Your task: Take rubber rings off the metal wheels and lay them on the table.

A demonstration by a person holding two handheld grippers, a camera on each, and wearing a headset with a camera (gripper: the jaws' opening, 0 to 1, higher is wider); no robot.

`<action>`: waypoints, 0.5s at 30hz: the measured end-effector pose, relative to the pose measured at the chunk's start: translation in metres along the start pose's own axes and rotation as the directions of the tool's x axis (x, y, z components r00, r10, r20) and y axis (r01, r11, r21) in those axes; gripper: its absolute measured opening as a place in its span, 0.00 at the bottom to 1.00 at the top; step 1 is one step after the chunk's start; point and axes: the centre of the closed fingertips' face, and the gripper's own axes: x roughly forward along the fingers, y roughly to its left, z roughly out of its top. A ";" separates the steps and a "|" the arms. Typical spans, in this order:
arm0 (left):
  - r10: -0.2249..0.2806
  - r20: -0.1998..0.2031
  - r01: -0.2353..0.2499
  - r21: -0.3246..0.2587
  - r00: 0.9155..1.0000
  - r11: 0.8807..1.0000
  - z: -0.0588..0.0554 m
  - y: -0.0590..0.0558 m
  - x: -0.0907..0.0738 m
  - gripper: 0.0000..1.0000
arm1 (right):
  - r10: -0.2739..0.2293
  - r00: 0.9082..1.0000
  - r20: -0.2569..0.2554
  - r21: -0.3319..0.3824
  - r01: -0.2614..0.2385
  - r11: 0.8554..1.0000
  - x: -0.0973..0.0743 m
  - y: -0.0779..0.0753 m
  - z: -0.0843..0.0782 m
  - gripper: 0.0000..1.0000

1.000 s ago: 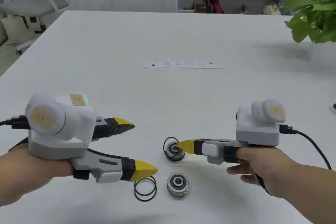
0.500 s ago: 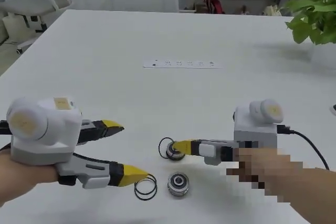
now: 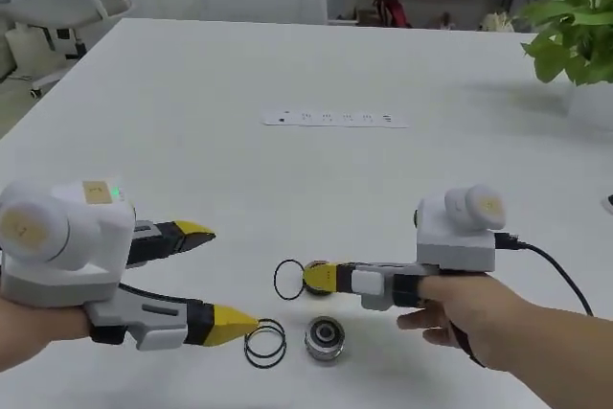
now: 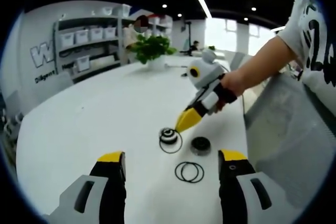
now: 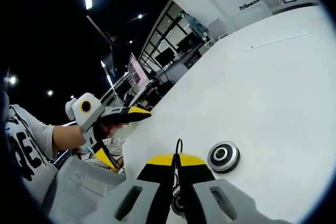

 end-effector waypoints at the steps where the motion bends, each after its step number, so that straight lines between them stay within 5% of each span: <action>1: 0.001 0.000 -0.001 0.000 1.000 1.000 0.000 0.000 0.000 0.73 | 0.006 1.000 -0.004 0.001 -0.006 1.000 0.001 0.002 -0.001 0.00; 15: 0.003 -0.003 -0.003 -0.001 1.000 1.000 -0.002 -0.002 -0.003 0.73 | 0.056 0.997 -0.051 0.020 -0.055 0.998 0.009 0.016 -0.015 0.00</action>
